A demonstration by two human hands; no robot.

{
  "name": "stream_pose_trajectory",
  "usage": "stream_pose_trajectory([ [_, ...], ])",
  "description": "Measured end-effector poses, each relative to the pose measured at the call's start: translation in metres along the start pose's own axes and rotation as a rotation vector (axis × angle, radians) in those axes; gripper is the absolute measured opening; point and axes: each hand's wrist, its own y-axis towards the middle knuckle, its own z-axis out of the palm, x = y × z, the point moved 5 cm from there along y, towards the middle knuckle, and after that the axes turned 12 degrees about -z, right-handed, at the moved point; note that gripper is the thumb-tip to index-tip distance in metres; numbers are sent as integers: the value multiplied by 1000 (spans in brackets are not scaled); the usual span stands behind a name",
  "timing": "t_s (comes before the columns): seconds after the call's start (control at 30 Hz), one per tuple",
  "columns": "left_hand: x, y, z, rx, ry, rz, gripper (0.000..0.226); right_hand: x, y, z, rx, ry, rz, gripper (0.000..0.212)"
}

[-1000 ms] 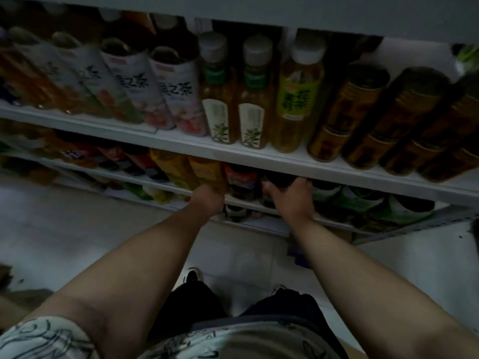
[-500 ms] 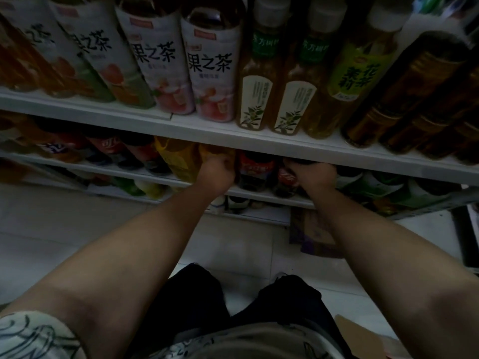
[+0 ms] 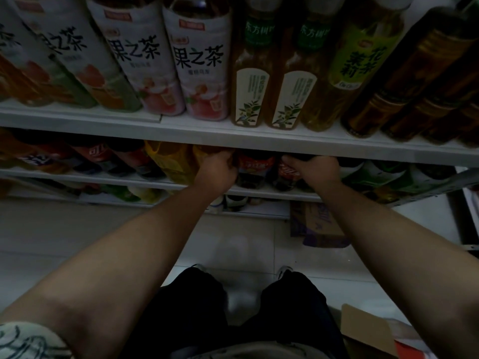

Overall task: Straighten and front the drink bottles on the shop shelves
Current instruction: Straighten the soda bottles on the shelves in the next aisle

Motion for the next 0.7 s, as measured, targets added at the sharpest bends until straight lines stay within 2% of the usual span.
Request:
stream_pose_trajectory([
  [0.1, -1, 4, 4, 16, -3, 46, 39, 2, 1, 0, -76, 2, -20, 70],
  [0.2, -2, 7, 10, 36, 30, 80, 41, -7, 2, -2, -85, 66, -12, 69],
  [0.5, -8, 3, 14, 13, 99, 185, 55, -14, 3, -10, 22, 164, -13, 69],
  [0.6, -10, 0, 13, 14, 90, 170, 58, -11, 0, -7, 101, 100, -42, 68],
  [0.7, -8, 1, 17, -31, 146, 136, 61, -13, -2, -3, 95, 71, -96, 66],
])
